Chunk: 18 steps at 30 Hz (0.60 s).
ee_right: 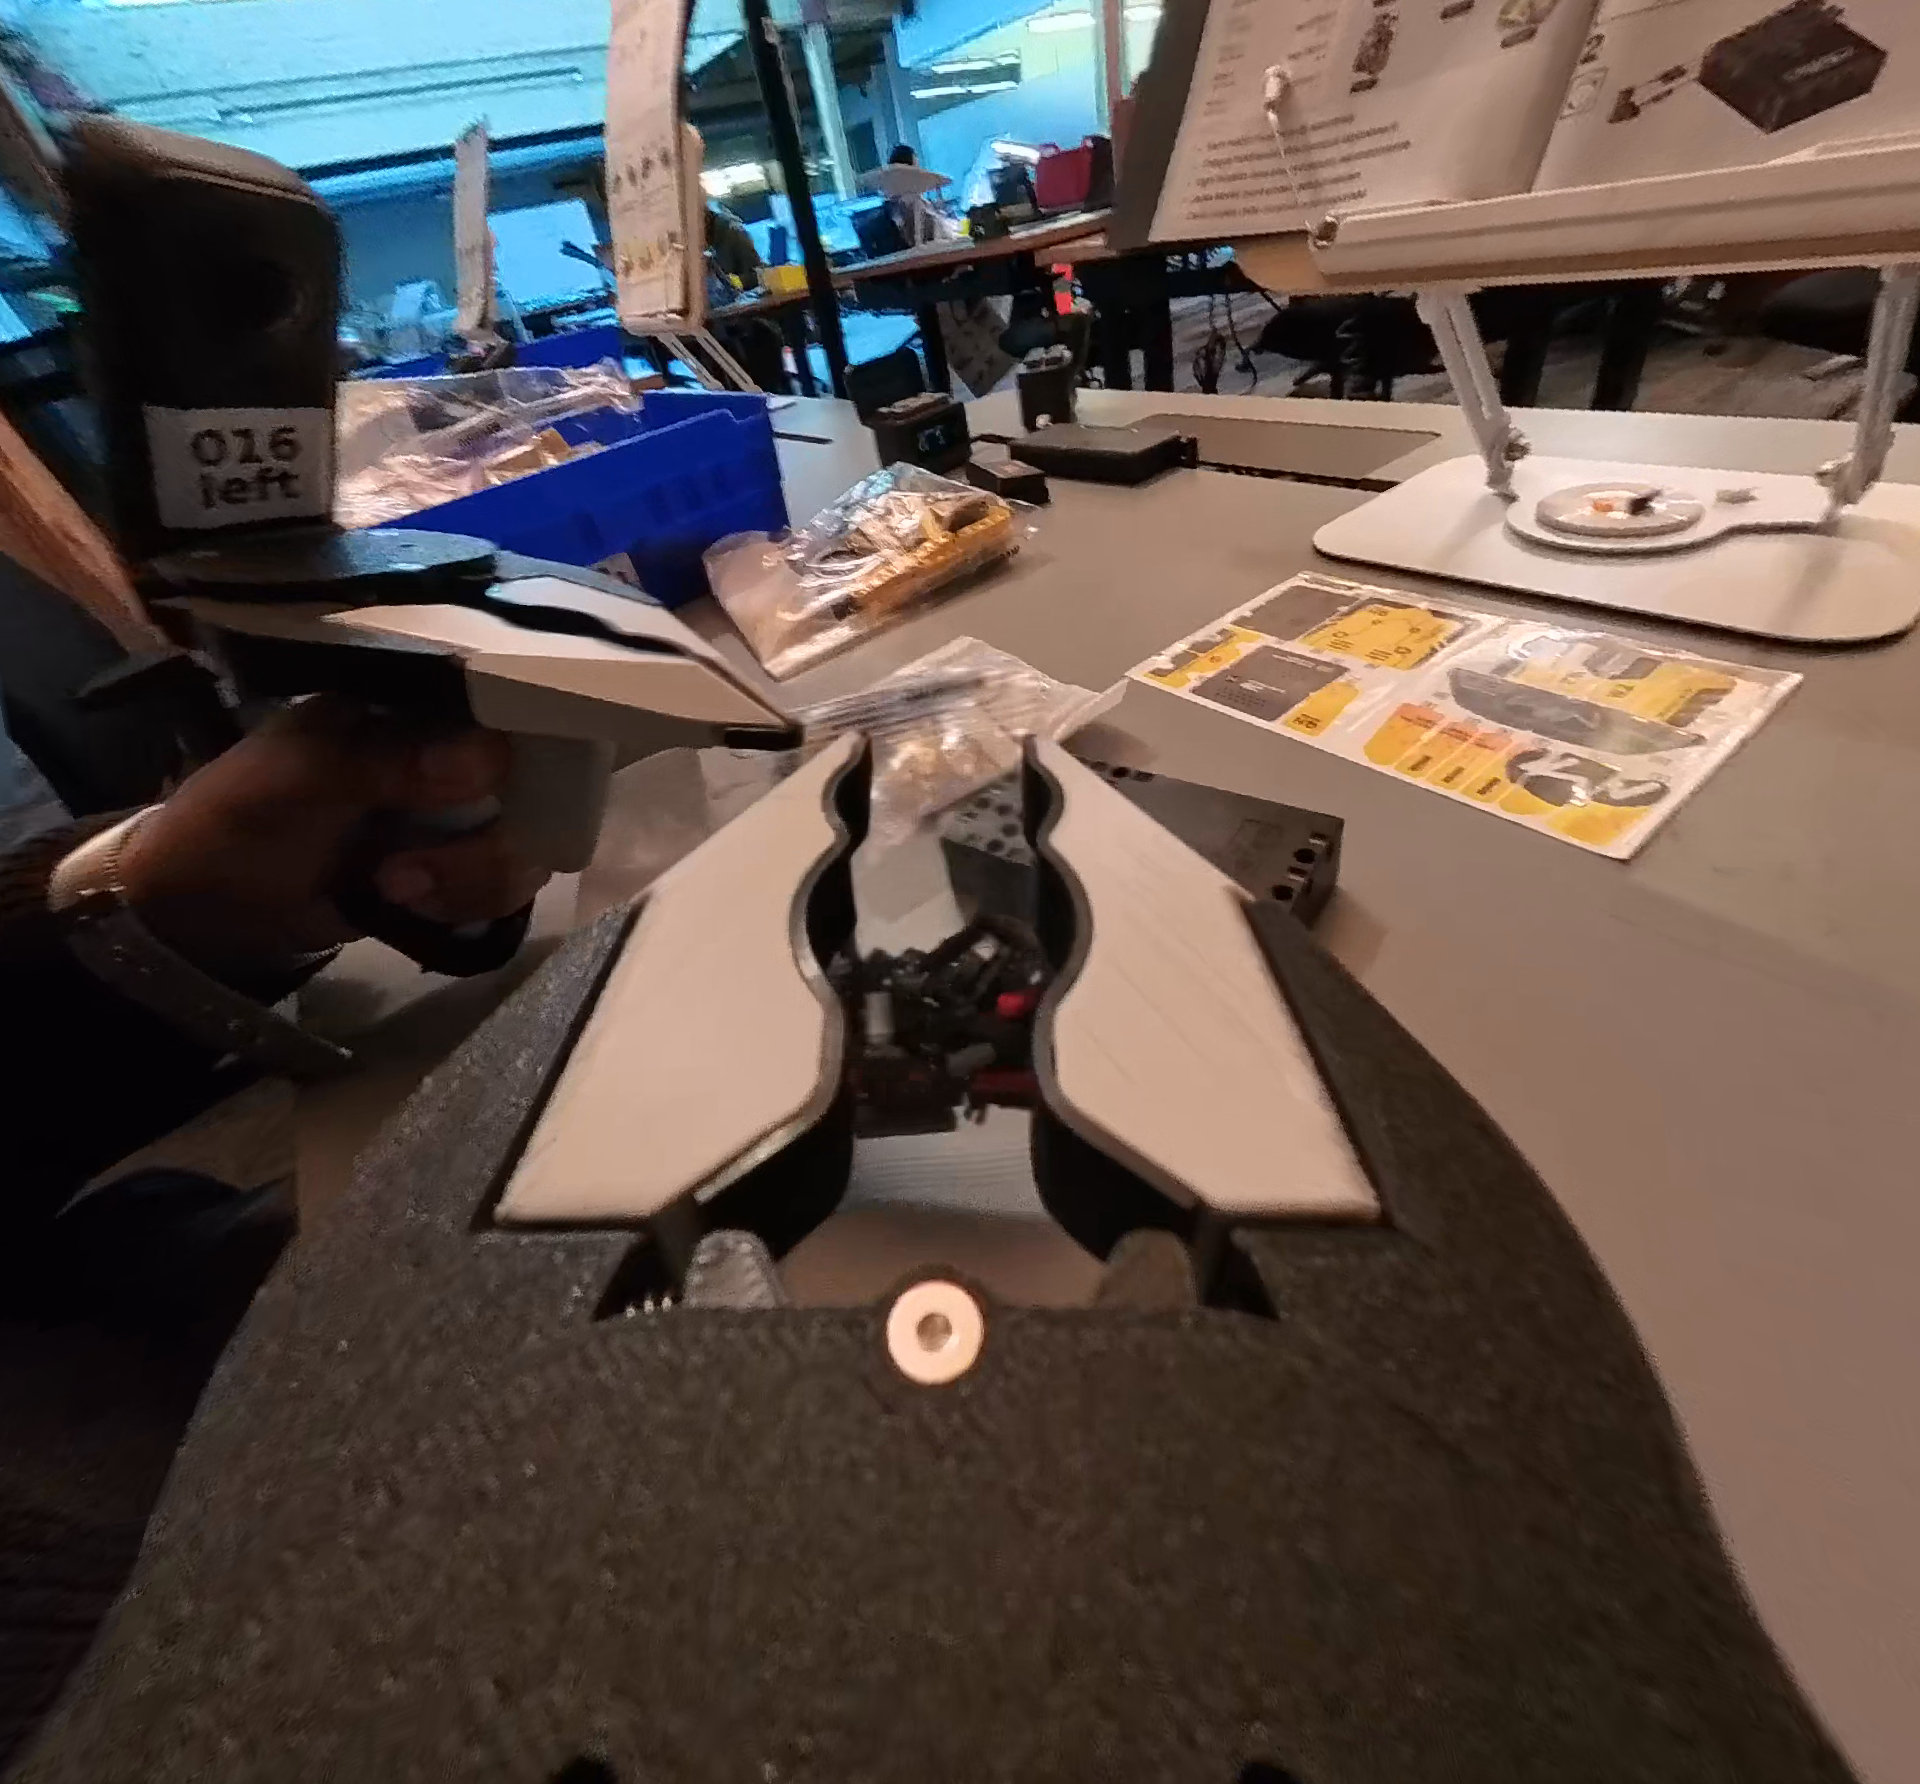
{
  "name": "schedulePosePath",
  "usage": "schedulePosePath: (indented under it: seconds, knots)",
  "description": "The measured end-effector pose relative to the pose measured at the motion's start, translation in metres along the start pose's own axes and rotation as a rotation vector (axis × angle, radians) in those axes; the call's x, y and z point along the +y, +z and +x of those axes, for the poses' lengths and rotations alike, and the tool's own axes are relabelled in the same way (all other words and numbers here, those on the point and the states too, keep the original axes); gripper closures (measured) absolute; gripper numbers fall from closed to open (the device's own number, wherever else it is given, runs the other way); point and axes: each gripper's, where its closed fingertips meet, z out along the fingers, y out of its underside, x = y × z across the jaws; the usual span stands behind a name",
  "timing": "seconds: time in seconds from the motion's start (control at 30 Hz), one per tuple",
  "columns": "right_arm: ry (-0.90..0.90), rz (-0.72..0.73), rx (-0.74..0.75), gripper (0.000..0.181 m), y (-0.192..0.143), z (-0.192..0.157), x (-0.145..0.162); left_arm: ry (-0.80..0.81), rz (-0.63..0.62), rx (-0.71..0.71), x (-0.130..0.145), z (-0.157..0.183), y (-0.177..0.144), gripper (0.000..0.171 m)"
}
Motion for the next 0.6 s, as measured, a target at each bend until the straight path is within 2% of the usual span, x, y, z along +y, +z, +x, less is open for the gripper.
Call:
schedulePosePath:
  seconds: [0.07, 0.3, 0.43, 0.6]
  knots:
    - [-0.008, 0.007, -0.026, 0.151, 0.001, -0.006, -0.001, 0.0, 0.0, -0.007, 0.0, -0.001, 0.0, 0.171]
    - [-0.003, -0.025, 0.034, 0.153, 0.004, 0.001, 0.004, 0.014, 0.02, -0.019, -0.005, 0.0, -0.002, 0.171]
    - [0.023, -0.029, 0.045, 0.181, 0.002, 0.006, 0.004, 0.018, 0.036, -0.026, -0.008, -0.002, -0.004, 0.171]
    - [0.005, -0.046, 0.056, 0.181, 0.0, 0.009, 0.006, 0.018, 0.033, -0.036, -0.007, -0.005, -0.004, 0.171]
